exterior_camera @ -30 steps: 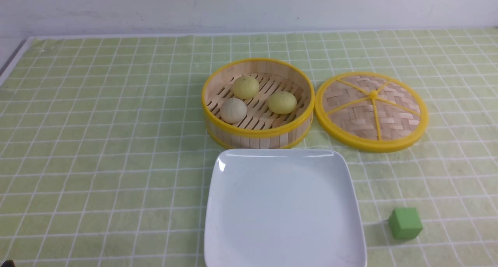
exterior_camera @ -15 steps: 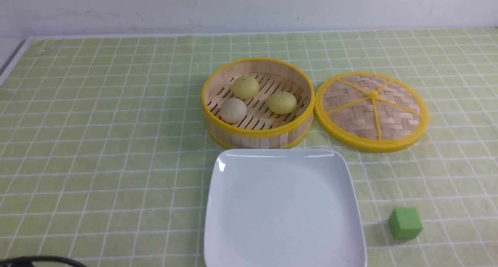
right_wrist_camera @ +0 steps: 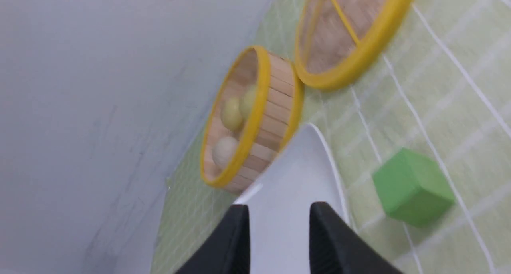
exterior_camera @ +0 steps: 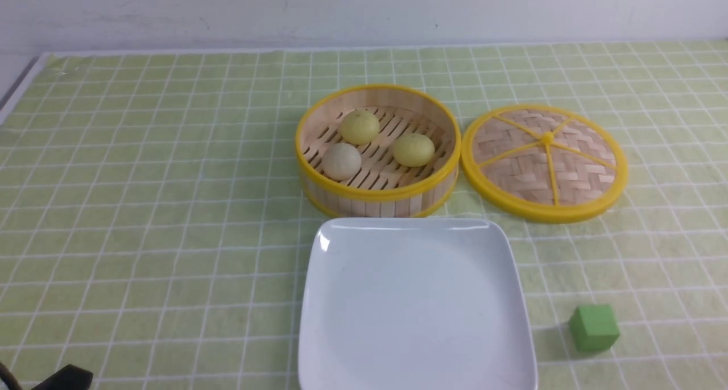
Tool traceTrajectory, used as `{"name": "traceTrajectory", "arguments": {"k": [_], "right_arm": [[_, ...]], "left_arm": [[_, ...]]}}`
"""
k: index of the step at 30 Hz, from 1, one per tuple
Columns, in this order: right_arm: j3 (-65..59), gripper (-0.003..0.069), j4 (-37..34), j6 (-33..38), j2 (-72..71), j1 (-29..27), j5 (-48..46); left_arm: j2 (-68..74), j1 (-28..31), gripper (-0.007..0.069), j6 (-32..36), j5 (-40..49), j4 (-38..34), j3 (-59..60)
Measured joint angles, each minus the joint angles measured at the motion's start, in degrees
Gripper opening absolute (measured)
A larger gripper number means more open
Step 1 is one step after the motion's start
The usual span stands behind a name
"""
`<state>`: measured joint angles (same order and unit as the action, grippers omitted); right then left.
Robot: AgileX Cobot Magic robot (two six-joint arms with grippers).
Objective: Put the steamed buns into the plate on the green tablecloth.
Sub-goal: 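Reach toward a bun in the bamboo steamer with the right gripper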
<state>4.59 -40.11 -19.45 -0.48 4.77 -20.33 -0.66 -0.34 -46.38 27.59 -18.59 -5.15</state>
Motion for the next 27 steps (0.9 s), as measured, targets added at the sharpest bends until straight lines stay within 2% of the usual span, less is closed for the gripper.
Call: {"name": "traceTrajectory", "arguments": {"k": [2, 3, 4, 5, 7, 9, 11, 12, 13, 14, 15, 18, 21, 23, 24, 26, 27], "right_arm": [[6.7, 0.0165, 6.2, 3.0, 2.7, 0.0, -0.9], [7.4, 0.0165, 7.0, 3.3, 3.1, 0.0, -1.1], [13.6, 0.0090, 14.7, 3.9, 8.5, 0.0, -5.5], [13.6, 0.0082, 14.7, 3.9, 9.2, 0.0, -6.2], [22.4, 0.0001, 25.7, 3.4, 19.5, 0.0, -17.1], [28.0, -0.0014, 33.1, 2.5, 29.2, 0.0, -26.8], [31.6, -0.0014, 36.8, 2.4, 38.4, 0.0, -32.8], [31.9, -0.0014, 36.8, 2.4, 39.3, 0.0, -33.1], [34.2, -0.0013, 34.3, 4.6, 47.6, 0.1, -34.0], [35.1, -0.0012, 31.9, 6.3, 50.0, 0.3, -33.7], [35.3, -0.0011, 31.2, 7.7, 51.6, 0.5, -33.6], [40.6, 0.0006, 15.8, 24.3, 65.2, 5.6, -31.2], [47.5, 0.0048, 8.1, 33.4, 74.6, 10.7, -30.5], [54.6, 0.0107, 7.2, 35.9, 82.9, 14.3, -30.2], [55.3, 0.0113, 7.3, 35.9, 82.9, 14.3, -30.2], [65.9, 0.0206, 10.4, 35.2, 91.9, 17.1, -30.1], [66.7, 0.0213, 11.1, 35.1, 92.6, 17.2, -30.2]], "left_arm": [[0.9, 0.0, 0.0097, 6.4, 6.7, 1.2, -6.4], [1.3, 0.0, 0.0097, 6.4, 6.7, 1.3, -7.0], [4.9, 0.0, 0.0036, 10.0, 12.6, 2.7, -12.4], [6.1, 0.0, 0.0032, 10.3, 13.3, 2.9, -12.9], [14.4, 0.0, 0.0001, 14.4, 21.5, 4.8, -18.6], [22.9, 0.0, 0.0002, 18.7, 28.0, 5.5, -22.3], [31.5, 0.0, 0.0002, 24.1, 32.9, 5.6, -25.2], [32.2, 0.0, 0.0002, 24.7, 33.3, 5.6, -25.4], [38.0, 0.0, 0.0002, 29.4, 35.1, 5.3, -27.2], [40.2, 0.0, 0.0002, 31.7, 35.4, 5.1, -28.0], [41.3, 0.0, 0.0002, 32.1, 35.4, 5.0, -28.1], [48.3, 0.0, 0.0004, 37.1, 33.8, 2.9, -29.9], [51.4, 0.0, 0.0014, 39.5, 31.4, 1.8, -30.1], [52.8, 0.0, 0.0024, 40.2, 30.6, 1.7, -30.2], [52.8, 0.0, 0.0024, 40.2, 30.5, 1.7, -30.2], [53.0, 0.0, 0.0043, 40.5, 30.4, 2.0, -30.2], [53.0, 0.0, 0.0043, 40.5, 30.4, 2.1, -30.2]]}}
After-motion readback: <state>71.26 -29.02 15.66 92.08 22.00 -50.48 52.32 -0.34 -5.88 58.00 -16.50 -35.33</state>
